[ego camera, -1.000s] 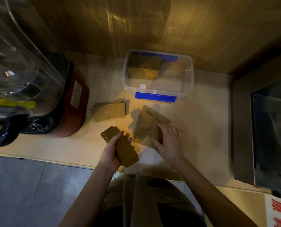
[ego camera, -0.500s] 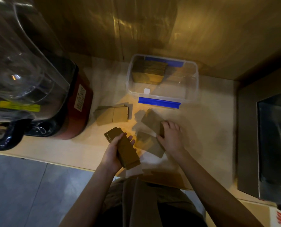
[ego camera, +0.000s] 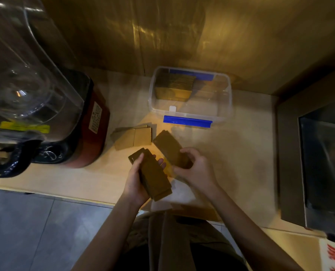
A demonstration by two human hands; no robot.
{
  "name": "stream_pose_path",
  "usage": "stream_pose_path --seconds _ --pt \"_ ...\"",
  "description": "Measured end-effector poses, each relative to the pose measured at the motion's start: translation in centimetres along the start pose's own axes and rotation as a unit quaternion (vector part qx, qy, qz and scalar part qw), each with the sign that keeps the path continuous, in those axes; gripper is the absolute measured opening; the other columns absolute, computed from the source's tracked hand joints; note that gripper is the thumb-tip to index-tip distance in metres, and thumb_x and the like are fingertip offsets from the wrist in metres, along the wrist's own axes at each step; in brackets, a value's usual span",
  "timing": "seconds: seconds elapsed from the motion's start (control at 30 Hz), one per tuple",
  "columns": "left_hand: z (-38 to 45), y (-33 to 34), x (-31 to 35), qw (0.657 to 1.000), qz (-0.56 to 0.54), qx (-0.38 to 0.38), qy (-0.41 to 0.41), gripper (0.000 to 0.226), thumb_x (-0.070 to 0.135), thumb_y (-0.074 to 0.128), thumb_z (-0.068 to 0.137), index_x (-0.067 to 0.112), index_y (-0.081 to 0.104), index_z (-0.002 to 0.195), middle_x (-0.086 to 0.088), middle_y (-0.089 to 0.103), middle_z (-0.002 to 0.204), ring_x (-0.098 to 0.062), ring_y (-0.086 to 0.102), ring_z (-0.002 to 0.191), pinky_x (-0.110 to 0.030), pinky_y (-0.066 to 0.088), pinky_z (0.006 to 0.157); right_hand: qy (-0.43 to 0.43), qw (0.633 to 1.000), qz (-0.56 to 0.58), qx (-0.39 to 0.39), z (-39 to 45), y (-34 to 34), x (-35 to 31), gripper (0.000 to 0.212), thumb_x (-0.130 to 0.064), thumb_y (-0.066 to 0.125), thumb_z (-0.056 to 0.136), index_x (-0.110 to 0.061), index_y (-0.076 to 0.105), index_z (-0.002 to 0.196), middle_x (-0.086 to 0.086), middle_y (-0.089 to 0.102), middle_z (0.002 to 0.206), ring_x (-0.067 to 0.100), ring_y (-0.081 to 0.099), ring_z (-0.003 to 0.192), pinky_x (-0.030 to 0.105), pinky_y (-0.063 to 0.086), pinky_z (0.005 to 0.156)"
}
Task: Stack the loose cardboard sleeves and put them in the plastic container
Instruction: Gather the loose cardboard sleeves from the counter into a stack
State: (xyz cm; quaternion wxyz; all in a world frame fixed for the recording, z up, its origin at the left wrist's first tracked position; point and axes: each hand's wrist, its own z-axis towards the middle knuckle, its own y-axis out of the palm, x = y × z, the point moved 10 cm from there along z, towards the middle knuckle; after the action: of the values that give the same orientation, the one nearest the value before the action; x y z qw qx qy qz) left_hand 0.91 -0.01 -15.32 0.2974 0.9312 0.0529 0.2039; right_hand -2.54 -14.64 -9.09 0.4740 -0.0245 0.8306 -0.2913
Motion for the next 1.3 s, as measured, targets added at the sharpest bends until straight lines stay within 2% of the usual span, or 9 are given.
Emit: stream_pose_path --seconds 0.17,0.4,0.67,0.73,0.8,0.9,1.0,1.2,1.3 --pt "-0.9 1.4 0.0 0.998 0.003 -0.063 0.022 0.053 0.059 0.039 0.078 0.022 0.071 0.097 -0.007 0.073 0.093 -0.021 0.068 0.087 -0.041 0.050 0.082 -0.018 1.000 0.006 -0.008 -3.8 2.9 -1.7 0.052 -0.039 0.073 0.063 -0.026 0.055 0.111 -0.002 0.058 0.113 0.016 0.056 0.102 0.034 0.051 0.088" --pt "-1.4 1.6 -1.3 0.994 -0.025 -0.107 0.006 0.046 0.054 0.067 0.063 0.021 0.070 0.096 -0.003 0.069 0.097 -0.016 0.065 0.093 -0.034 0.054 0.083 -0.037 0.993 -0.112 -0.030 -5.4 5.2 -0.8 0.051 -0.046 0.066 0.070 -0.030 0.051 0.116 0.003 0.053 0.122 0.019 0.049 0.110 0.038 0.045 0.095" --pt "-1.5 -1.5 -3.2 0.997 0.063 0.001 -0.033 0.026 0.024 0.065 0.067 0.012 0.065 0.089 -0.004 0.064 0.087 -0.019 0.062 0.080 -0.034 0.054 0.065 -0.031 0.979 -0.059 -0.191 -6.4 7.4 0.0 0.036 -0.045 0.047 0.089 -0.023 0.054 0.117 0.008 0.061 0.115 0.021 0.056 0.105 0.040 0.048 0.092" --pt "-1.6 -2.5 -3.7 0.995 0.083 0.029 -0.044 0.035 0.027 0.067 0.066 0.011 0.064 0.097 -0.006 0.067 0.086 -0.022 0.063 0.080 -0.037 0.055 0.063 -0.008 0.987 -0.013 -0.161 -5.3 6.3 0.9 0.024 -0.036 0.042 0.094 -0.022 0.060 0.102 0.015 0.066 0.096 0.027 0.061 0.087 0.044 0.049 0.079" --pt "-1.5 -3.2 -3.9 0.995 0.075 0.054 -0.047 0.040 0.027 0.069 0.065 0.013 0.063 0.102 -0.006 0.069 0.088 -0.022 0.065 0.082 -0.041 0.055 0.070 -0.030 0.991 -0.116 -0.060 -3.5 4.2 2.3 0.023 -0.026 0.045 0.093 -0.022 0.058 0.111 0.015 0.065 0.107 0.027 0.059 0.097 0.041 0.047 0.085" --pt "-1.4 -3.4 -3.8 0.996 0.049 0.058 -0.038 0.031 0.024 0.069 0.066 0.017 0.063 0.095 -0.002 0.073 0.083 -0.017 0.068 0.080 -0.042 0.053 0.076 -0.046 0.963 -0.265 -0.017 -1.9 3.5 4.8 0.054 -0.024 0.051 0.088 -0.020 0.031 0.138 0.011 0.029 0.151 0.027 0.023 0.140 0.043 0.023 0.114" --pt "-1.6 -3.4 -3.7 0.997 0.034 0.062 -0.033 0.013 0.021 0.065 0.075 0.018 0.065 0.088 -0.001 0.075 0.077 -0.018 0.065 0.088 -0.047 0.049 0.088 -0.044 0.935 -0.347 -0.063 -1.6 4.5 7.2 0.060 -0.029 0.047 0.090 -0.022 0.019 0.143 0.011 0.006 0.158 0.026 -0.002 0.145 0.045 0.003 0.118" --pt "-2.1 -2.7 -3.4 0.999 0.012 0.032 -0.027 0.025 0.026 0.065 0.072 0.019 0.062 0.096 -0.002 0.073 0.088 -0.021 0.062 0.097 -0.051 0.045 0.094 -0.062 0.946 -0.317 -0.017 -3.0 3.6 7.6 0.041 -0.028 0.045 0.091 -0.018 0.046 0.131 0.015 0.038 0.147 0.030 0.031 0.137 0.044 0.025 0.112" --pt "-2.1 -2.0 -3.1 1.000 -0.008 -0.003 -0.014 0.041 0.033 0.069 0.068 0.020 0.060 0.105 -0.005 0.071 0.095 -0.022 0.061 0.099 -0.052 0.043 0.097 -0.021 0.984 -0.178 -0.015 -3.2 2.8 6.8 0.043 -0.028 0.055 0.088 -0.018 0.048 0.129 0.010 0.053 0.133 0.025 0.046 0.121 0.039 0.040 0.102"
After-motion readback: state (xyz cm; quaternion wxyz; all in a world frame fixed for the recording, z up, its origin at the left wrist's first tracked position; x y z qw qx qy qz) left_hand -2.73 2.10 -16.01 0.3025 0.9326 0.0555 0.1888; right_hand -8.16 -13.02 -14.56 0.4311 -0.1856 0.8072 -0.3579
